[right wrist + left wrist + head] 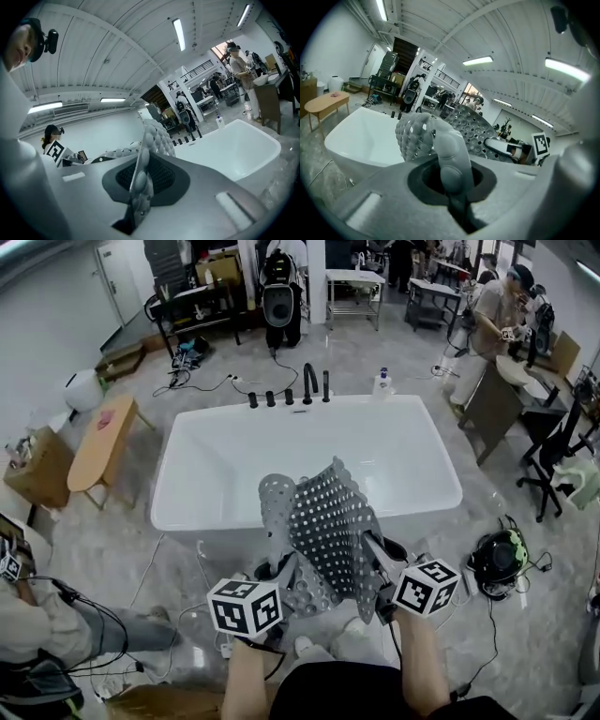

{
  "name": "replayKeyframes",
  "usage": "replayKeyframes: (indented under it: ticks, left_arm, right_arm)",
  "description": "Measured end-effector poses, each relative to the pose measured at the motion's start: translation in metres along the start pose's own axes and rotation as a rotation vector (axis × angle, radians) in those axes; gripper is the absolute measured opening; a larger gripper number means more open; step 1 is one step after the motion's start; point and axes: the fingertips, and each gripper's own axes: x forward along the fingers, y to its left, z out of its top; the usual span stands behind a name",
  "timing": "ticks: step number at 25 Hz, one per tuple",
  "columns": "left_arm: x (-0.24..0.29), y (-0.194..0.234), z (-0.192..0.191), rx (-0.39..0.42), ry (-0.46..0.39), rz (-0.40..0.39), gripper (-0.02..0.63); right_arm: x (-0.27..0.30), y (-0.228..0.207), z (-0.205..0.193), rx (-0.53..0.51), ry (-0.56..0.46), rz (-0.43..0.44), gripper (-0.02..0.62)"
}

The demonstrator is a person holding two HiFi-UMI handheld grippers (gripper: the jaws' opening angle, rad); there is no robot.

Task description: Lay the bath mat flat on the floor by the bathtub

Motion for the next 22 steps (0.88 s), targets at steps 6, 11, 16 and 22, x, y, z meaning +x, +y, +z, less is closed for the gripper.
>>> replayKeyframes:
  ticks: [6,11,16,22]
  left_arm:
    - [0.021,0.001,0.002,-0.011,0.012,0.056,0.023]
    - [0.049,-0.015,-0.001,-0.031,0.049,0.040,0.023]
    - [0.078,-0.032,-0.013,-0.022,0.100,0.014,0.023]
    - [0.093,-0.034,-0.033,-0.026,0.190,0.006,0.023]
  right_arm:
    - [0.002,-0.030,0.007,0.020,0.001,0.039,0.018]
    - [-0.009,-0.062,0.011,0.060,0.002,0.022,0.018]
    - [-0.024,-0.096,0.005,0.117,-0.019,-0.001,0.018]
    - [-0.030,-0.118,-0.019,0.196,0.018,-0.041,0.018]
